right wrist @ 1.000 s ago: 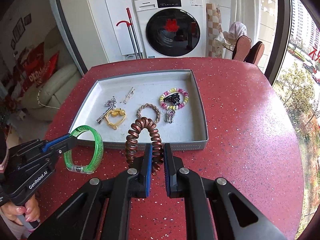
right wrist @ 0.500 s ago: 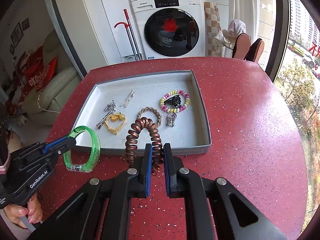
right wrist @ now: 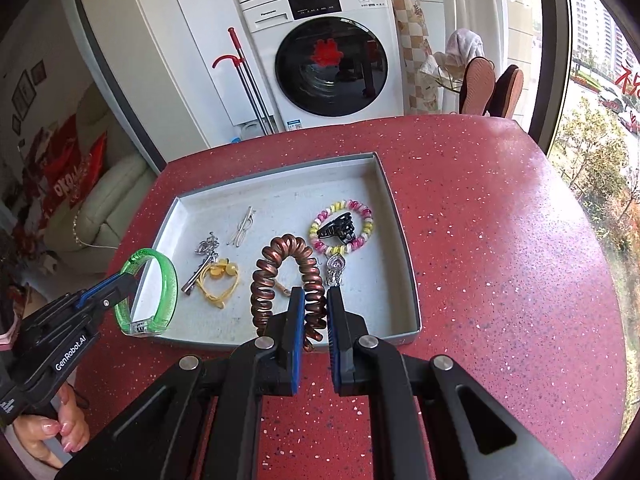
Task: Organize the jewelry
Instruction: 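Carry the green bangle in the left tool while the right carries the coil hair tie to the tray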
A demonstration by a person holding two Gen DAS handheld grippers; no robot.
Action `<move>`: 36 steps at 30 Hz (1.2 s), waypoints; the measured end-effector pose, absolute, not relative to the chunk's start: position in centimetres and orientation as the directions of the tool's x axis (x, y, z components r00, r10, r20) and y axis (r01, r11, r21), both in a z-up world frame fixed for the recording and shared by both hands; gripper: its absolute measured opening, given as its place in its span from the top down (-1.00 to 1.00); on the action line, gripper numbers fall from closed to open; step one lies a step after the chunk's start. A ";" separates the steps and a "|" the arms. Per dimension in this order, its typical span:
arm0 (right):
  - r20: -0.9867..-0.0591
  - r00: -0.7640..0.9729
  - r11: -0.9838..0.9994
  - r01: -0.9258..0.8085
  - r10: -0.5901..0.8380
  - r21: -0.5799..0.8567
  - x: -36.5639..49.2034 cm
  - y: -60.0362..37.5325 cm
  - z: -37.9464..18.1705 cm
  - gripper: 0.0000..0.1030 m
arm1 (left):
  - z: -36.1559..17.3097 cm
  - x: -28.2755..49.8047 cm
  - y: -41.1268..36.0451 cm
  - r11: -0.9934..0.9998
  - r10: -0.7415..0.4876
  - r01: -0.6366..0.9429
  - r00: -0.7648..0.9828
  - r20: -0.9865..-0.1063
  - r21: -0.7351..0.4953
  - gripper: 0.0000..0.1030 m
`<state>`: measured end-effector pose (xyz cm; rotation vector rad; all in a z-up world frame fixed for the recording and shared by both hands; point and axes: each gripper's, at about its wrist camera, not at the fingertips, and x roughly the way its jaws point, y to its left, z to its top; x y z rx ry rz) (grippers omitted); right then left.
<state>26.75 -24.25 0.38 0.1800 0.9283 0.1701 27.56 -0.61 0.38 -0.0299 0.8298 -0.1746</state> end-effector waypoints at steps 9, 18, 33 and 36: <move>-0.789 0.577 0.973 -0.053 0.213 0.224 29.4 -24.0 -0.9 0.77 | 0.1 30.2 -1.3 0.992 -0.123 0.107 0.677 -0.726 -0.068 0.50; -0.818 0.542 0.978 -0.040 0.192 0.203 31.0 -23.7 -3.4 0.77 | -2.5 31.8 -2.1 0.996 -0.077 0.090 0.651 -0.755 -0.024 0.50; -0.829 0.538 0.987 -0.046 0.152 0.151 32.0 -23.0 -5.3 0.76 | -5.2 32.9 -3.0 0.996 -0.044 0.089 0.632 -0.774 0.016 0.50; -0.830 0.536 0.987 -0.049 0.153 0.150 32.0 -22.9 -5.2 0.76 | -5.5 33.0 -3.4 0.994 -0.034 0.099 0.631 -0.775 0.037 0.50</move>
